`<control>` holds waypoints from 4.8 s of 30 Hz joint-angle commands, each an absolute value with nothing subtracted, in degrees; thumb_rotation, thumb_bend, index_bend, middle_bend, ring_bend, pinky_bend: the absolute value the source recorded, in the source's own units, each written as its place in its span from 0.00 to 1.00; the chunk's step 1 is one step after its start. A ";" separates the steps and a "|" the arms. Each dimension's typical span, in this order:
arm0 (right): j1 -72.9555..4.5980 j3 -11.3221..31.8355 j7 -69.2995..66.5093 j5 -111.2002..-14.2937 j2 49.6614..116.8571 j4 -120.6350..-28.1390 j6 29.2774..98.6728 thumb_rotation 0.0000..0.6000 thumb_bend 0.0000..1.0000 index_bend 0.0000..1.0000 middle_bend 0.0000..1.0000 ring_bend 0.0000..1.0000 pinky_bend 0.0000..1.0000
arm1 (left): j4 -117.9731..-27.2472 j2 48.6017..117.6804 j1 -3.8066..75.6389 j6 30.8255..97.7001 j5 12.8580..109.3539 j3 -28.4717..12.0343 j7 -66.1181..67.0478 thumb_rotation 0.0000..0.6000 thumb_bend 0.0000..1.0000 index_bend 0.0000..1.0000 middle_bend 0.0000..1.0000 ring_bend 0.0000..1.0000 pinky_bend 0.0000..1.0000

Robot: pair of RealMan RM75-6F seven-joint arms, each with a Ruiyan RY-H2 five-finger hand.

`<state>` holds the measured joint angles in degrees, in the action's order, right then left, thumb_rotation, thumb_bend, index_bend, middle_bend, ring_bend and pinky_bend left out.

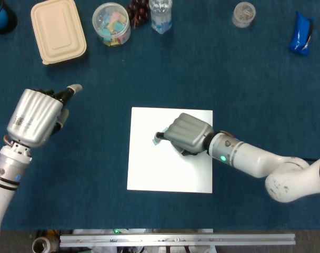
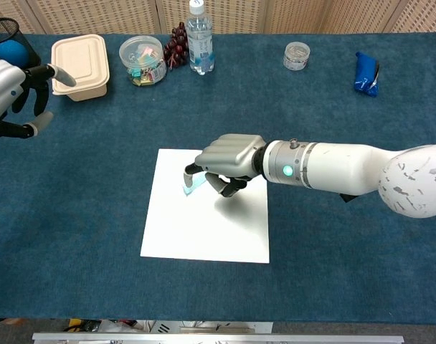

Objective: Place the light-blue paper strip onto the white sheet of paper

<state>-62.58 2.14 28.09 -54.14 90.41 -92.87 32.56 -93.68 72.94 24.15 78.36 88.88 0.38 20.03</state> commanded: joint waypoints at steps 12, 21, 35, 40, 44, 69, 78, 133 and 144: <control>-66.67 -0.32 29.93 -50.10 93.12 -92.16 33.87 1.00 1.00 0.26 1.00 1.00 1.00 | -94.35 72.46 23.02 78.25 89.72 -0.21 19.90 1.00 0.40 0.27 0.62 0.67 0.76; -68.60 -2.00 30.86 -47.90 94.25 -91.48 34.40 1.00 1.00 0.26 1.00 1.00 1.00 | -94.23 72.38 22.58 77.98 90.07 -0.66 19.40 1.00 0.40 0.27 0.62 0.67 0.76; -68.78 -2.50 29.85 -48.02 94.31 -91.90 37.03 1.00 1.00 0.26 1.00 1.00 1.00 | -94.50 72.32 22.28 77.40 90.45 -1.25 19.46 1.00 0.40 0.27 0.62 0.67 0.76; -68.96 -2.60 29.59 -48.10 95.07 -90.82 36.77 1.00 1.00 0.26 1.00 1.00 1.00 | -94.73 72.19 22.14 77.18 90.43 -1.40 19.56 1.00 0.40 0.27 0.62 0.67 0.76; -69.28 -2.81 29.74 -47.90 95.82 -90.16 36.48 1.00 1.00 0.26 1.00 1.00 1.00 | -94.79 72.03 22.04 77.09 90.44 -1.52 19.58 1.00 0.40 0.27 0.62 0.67 0.76; -69.50 -2.40 29.46 -48.10 96.64 -90.26 37.92 1.00 1.00 0.26 1.00 1.00 1.00 | -94.96 71.72 21.50 76.78 90.68 -1.96 19.52 1.00 0.40 0.27 0.62 0.67 0.76; -69.50 -2.89 30.22 -47.59 96.43 -90.15 38.27 1.00 1.00 0.26 1.00 1.00 1.00 | -95.00 71.70 21.35 76.64 90.78 -1.97 19.60 1.00 0.40 0.27 0.62 0.67 0.76; -68.66 -3.63 30.90 -47.82 94.97 -92.97 39.82 1.00 1.00 0.26 1.00 1.00 1.00 | -94.80 71.59 20.83 76.39 90.68 -2.37 19.35 1.00 0.40 0.27 0.61 0.67 0.76; -69.39 -4.01 32.35 -45.69 96.08 -90.97 39.10 1.00 1.00 0.26 1.00 1.00 1.00 | -94.61 71.55 20.77 76.21 90.51 -2.35 19.15 1.00 0.40 0.27 0.61 0.67 0.76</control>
